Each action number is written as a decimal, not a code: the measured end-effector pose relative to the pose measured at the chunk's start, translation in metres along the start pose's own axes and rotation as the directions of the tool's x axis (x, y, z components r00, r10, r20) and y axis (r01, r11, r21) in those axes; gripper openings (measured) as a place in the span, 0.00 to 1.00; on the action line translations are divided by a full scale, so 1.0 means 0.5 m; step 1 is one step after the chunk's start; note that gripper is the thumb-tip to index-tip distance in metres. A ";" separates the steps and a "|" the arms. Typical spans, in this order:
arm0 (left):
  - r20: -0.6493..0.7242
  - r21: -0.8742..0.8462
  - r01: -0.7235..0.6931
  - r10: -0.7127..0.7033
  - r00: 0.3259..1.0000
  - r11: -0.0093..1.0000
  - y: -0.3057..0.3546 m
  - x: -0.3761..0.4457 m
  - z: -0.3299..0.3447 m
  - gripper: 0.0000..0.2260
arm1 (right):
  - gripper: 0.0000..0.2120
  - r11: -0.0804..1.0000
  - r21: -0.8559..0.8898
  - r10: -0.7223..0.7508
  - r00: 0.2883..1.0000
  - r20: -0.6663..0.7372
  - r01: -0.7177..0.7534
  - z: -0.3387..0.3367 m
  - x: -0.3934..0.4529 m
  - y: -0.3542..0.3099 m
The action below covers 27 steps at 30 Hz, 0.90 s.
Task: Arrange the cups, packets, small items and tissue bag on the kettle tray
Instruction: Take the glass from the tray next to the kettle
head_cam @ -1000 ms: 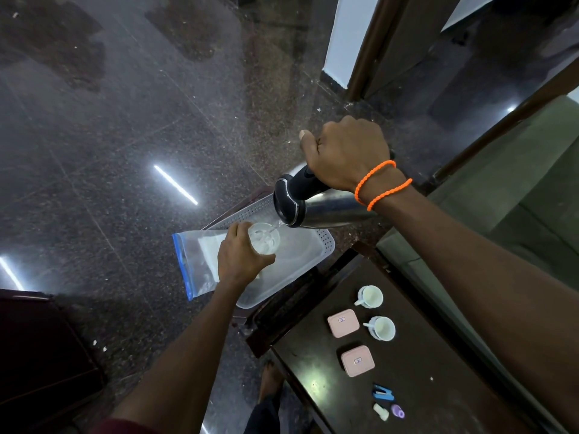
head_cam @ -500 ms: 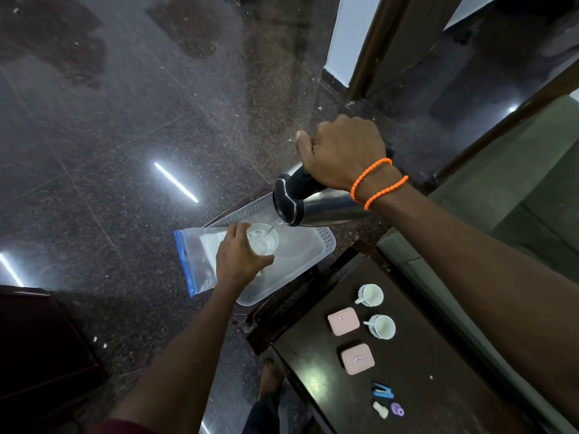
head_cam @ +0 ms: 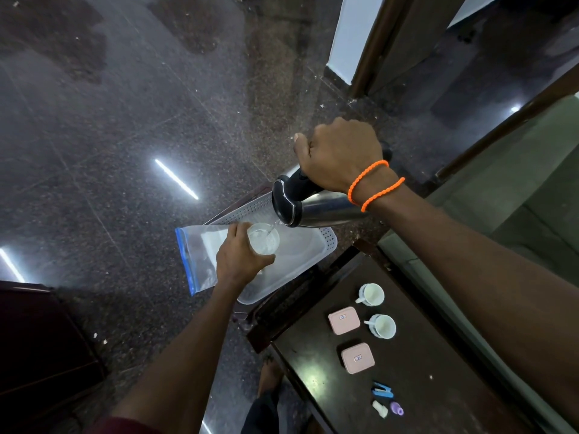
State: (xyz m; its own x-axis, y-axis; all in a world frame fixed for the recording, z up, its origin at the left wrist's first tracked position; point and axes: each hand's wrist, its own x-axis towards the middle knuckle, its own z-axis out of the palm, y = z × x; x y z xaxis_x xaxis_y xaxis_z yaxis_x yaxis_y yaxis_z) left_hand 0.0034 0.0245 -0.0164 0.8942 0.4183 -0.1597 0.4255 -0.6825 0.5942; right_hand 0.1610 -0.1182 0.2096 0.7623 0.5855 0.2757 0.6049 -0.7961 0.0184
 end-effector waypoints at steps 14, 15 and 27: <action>-0.060 -0.034 -0.010 0.008 0.998 0.999 0.015 0.011 -0.017 0.38 | 0.28 0.940 0.222 0.228 0.961 0.155 -0.259 0.107 -0.050 0.014; -0.061 -0.036 -0.011 0.009 0.998 0.999 0.016 0.012 -0.019 0.37 | 0.29 0.925 0.253 0.247 0.954 0.170 -0.285 0.118 -0.055 0.016; -0.113 -0.071 0.011 -0.019 0.993 0.997 0.006 0.010 -0.033 0.38 | 0.28 0.397 0.638 0.687 0.675 0.270 -0.659 0.166 -0.063 0.111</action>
State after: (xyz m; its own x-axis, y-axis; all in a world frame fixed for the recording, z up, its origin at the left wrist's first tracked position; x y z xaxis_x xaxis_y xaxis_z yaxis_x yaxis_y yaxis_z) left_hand 0.0069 0.0348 -0.0024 0.8645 0.4961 -0.0809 0.4243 -0.6338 0.6468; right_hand 0.1895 -0.1679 0.1219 0.9921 -0.1103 -0.0605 -0.1153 -0.6050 -0.7878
